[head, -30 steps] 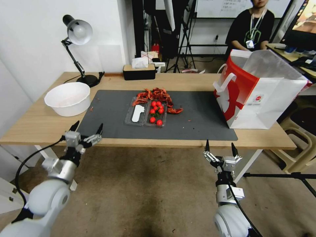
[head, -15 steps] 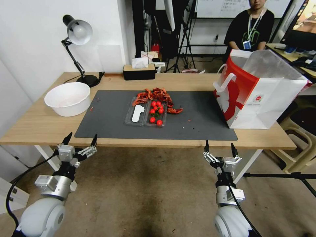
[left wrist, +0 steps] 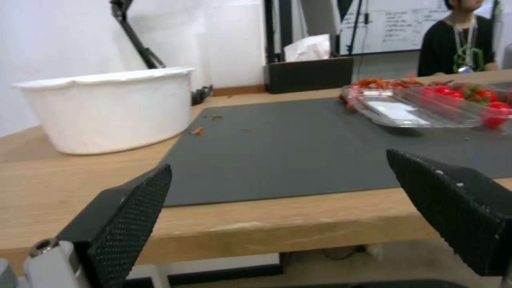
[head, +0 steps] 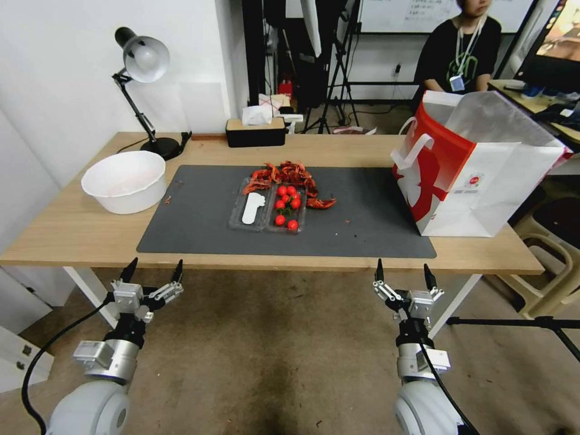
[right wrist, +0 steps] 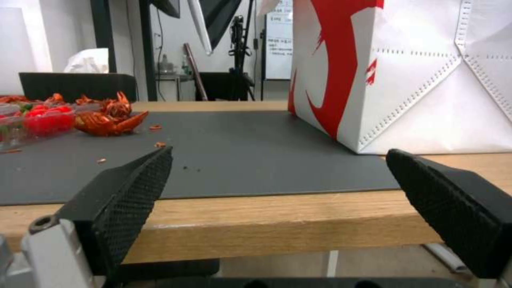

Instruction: Pick up the trash from the table and place it into the takeout bag.

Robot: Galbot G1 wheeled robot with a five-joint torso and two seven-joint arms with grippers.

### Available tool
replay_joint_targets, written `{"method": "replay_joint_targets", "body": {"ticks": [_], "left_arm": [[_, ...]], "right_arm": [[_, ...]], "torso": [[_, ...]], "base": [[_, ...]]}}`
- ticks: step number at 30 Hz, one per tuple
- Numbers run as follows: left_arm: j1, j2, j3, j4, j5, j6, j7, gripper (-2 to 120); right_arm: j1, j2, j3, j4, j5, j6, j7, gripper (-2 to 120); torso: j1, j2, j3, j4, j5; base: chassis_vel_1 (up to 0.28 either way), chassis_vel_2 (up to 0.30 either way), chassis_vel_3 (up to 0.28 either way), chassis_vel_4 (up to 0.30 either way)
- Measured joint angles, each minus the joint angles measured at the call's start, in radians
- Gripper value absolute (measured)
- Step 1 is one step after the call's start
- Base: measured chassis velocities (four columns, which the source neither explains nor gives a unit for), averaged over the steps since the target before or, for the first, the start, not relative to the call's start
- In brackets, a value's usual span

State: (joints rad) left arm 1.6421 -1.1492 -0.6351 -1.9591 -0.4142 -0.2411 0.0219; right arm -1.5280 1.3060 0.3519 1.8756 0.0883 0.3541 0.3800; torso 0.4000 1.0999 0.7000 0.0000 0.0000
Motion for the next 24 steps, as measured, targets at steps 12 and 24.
{"method": "replay_joint_targets", "body": {"ticks": [12, 24], "left_arm": [[-0.035, 0.007, 0.027, 0.014, 0.009, -0.003, 0.013, 100], [-0.038, 0.008, 0.029, 0.015, 0.011, -0.001, 0.011, 100]], "right_arm": [[-0.018, 0.002, -0.001, 0.009, -0.014, 0.002, -0.007, 100], [-0.021, 0.004, 0.0, 0.009, -0.021, 0.002, -0.008, 100]], "torso": [[0.0, 0.0, 0.0, 0.0, -0.0001], [0.0, 0.0, 0.0, 0.0, 0.0]], "base": [[0.0, 0.0, 0.0, 0.0], [0.0, 0.0, 0.0, 0.0]]}}
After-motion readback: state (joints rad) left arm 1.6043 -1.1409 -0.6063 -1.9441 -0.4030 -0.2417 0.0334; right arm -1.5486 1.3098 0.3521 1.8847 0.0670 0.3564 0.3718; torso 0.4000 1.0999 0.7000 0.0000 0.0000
